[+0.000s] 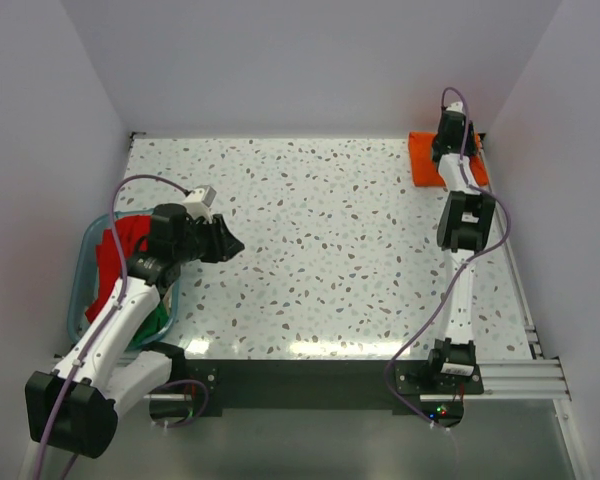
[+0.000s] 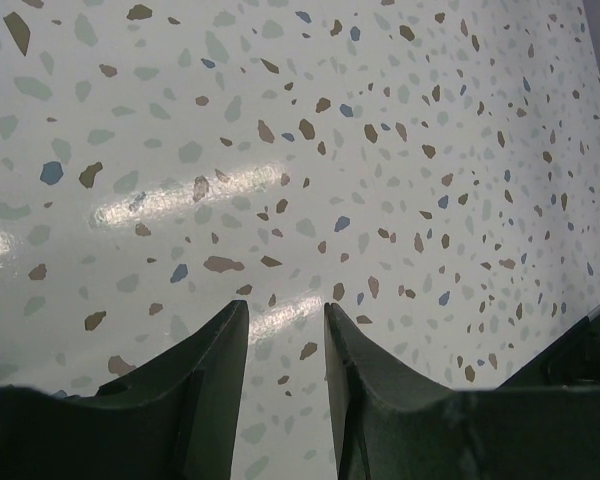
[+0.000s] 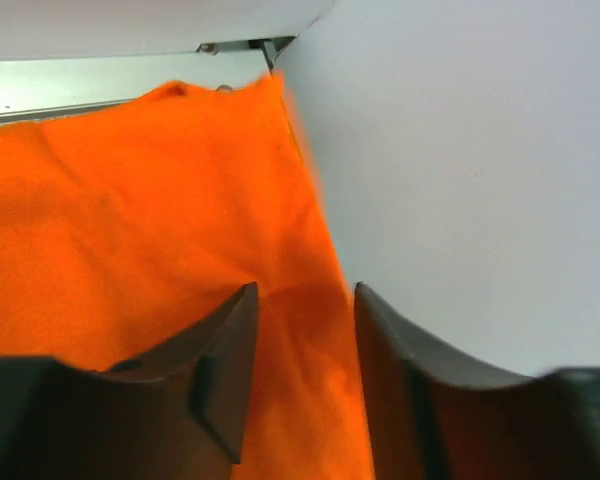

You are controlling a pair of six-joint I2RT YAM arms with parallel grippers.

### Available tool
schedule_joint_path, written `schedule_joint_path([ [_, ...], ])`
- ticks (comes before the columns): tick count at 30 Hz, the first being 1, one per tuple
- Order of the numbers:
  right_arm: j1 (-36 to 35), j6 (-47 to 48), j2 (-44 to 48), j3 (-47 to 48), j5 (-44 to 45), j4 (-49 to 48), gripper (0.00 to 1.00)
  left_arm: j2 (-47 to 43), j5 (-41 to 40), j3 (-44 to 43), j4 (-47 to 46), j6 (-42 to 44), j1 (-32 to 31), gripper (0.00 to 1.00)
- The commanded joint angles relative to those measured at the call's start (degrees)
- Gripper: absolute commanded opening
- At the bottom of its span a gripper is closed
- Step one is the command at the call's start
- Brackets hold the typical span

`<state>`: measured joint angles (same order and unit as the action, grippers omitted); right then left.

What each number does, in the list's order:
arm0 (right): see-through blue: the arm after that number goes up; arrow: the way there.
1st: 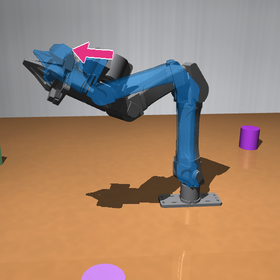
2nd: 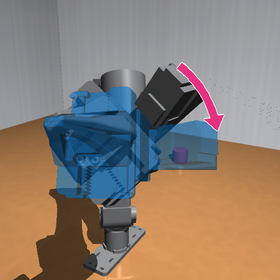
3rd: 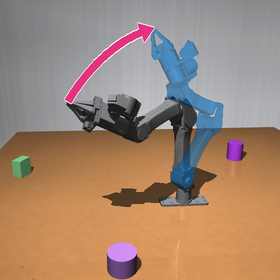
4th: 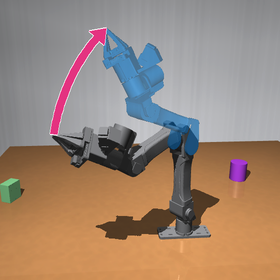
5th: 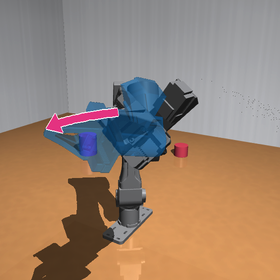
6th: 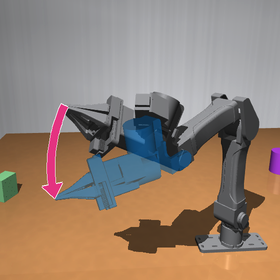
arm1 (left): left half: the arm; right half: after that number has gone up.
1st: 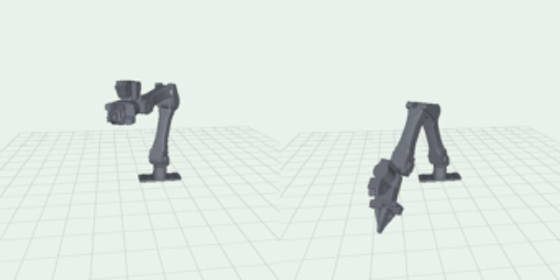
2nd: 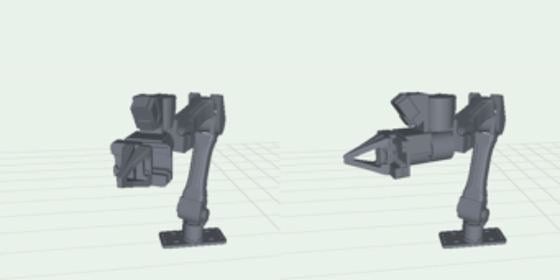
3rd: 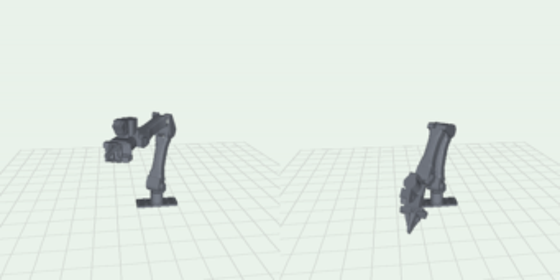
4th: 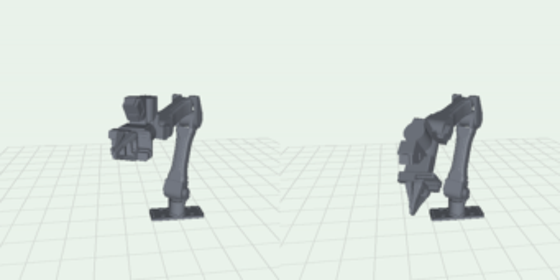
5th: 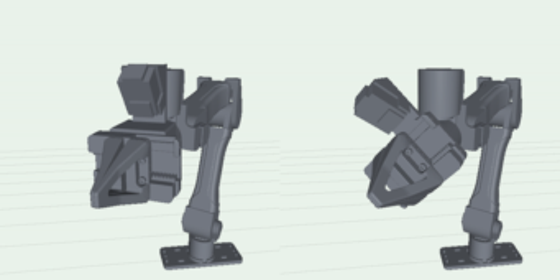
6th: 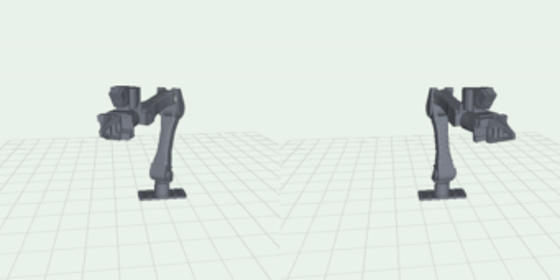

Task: Fold and stack the t-shirts
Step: Neatly place the folded tshirt to the corner

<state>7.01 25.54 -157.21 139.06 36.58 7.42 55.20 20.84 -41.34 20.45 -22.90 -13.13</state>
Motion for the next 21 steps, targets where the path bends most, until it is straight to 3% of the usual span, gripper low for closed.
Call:
schedule_joint_path([
  [1,-0.6,-0.5,0.8,2.9,1.9,-5.0,0.50,-0.3,1.0,0.2,-2.1,1.4,0.6,0.41],
  [3,-1.0,-0.8,2.3,-0.5,4.3,-6.4,0.72,-0.3,1.0,0.3,-2.1,1.4,0.6,0.41],
  [4,-1.3,-0.8,3.0,-2.1,5.1,-8.6,0.98,-0.4,1.0,0.3,-2.2,1.4,0.6,0.41],
  [10,-3.0,-5.1,9.8,-10.3,10.8,-12.8,0.99,-0.4,1.4,0.4,-2.3,1.4,0.6,0.41],
  [15,-3.7,-14.3,19.5,-21.5,13.3,-13.7,0.99,-1.1,1.6,0.4,-2.5,1.2,1.1,0.41],
  [21,-5.2,-28.1,30.3,-31.6,14.8,-7.9,0.99,-1.8,1.3,0.4,-2.6,1.1,1.3,0.41],
])
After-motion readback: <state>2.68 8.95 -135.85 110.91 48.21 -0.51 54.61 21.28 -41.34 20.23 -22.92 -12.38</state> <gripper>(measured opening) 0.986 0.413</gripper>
